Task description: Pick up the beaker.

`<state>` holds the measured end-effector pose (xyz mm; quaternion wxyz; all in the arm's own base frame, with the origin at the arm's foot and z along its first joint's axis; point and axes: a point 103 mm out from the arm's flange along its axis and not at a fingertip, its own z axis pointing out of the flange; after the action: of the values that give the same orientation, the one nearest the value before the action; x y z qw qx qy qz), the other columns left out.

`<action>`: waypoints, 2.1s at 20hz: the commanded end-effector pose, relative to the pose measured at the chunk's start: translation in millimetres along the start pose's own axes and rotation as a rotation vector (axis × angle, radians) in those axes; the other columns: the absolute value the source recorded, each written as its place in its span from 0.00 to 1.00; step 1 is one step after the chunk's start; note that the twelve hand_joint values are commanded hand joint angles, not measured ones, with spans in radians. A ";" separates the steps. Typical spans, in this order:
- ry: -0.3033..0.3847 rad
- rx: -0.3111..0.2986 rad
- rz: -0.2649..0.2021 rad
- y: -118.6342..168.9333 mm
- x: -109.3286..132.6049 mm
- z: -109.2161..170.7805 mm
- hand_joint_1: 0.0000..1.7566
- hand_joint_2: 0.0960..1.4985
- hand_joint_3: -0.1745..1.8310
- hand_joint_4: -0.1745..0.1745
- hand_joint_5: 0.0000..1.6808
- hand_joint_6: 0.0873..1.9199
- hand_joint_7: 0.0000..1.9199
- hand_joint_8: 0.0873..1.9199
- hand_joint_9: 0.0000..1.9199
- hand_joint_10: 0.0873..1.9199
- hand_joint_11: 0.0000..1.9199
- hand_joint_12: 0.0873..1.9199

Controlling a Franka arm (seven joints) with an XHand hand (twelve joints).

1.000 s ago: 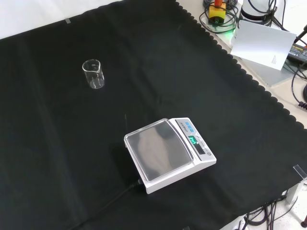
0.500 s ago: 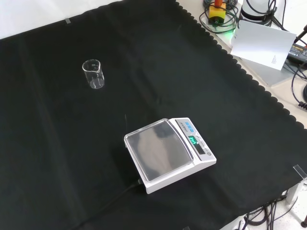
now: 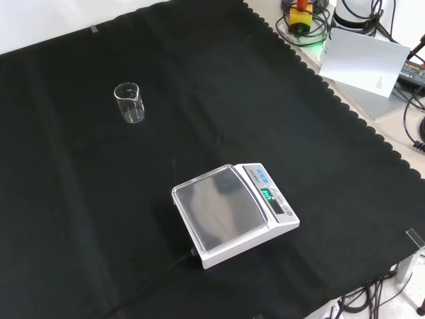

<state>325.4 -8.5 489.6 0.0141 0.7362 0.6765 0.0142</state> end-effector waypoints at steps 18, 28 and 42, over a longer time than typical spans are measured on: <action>0.055 0.290 0.037 164.9 -70.2 228.4 0.29 0.42 0.19 0.46 0.05 0.00 0.00 0.28 0.00 0.40 0.00 0.62; 0.120 0.260 0.046 199.3 -100.4 293.7 0.29 0.44 0.17 0.48 0.01 0.00 0.00 0.16 0.00 0.31 0.00 0.52; 0.133 0.338 0.066 245.0 -115.8 359.7 0.29 0.45 0.15 0.52 0.00 0.00 0.00 0.12 0.00 0.27 0.00 0.49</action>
<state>546.0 -129.2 160.5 -0.1492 0.7454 0.6465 -0.0648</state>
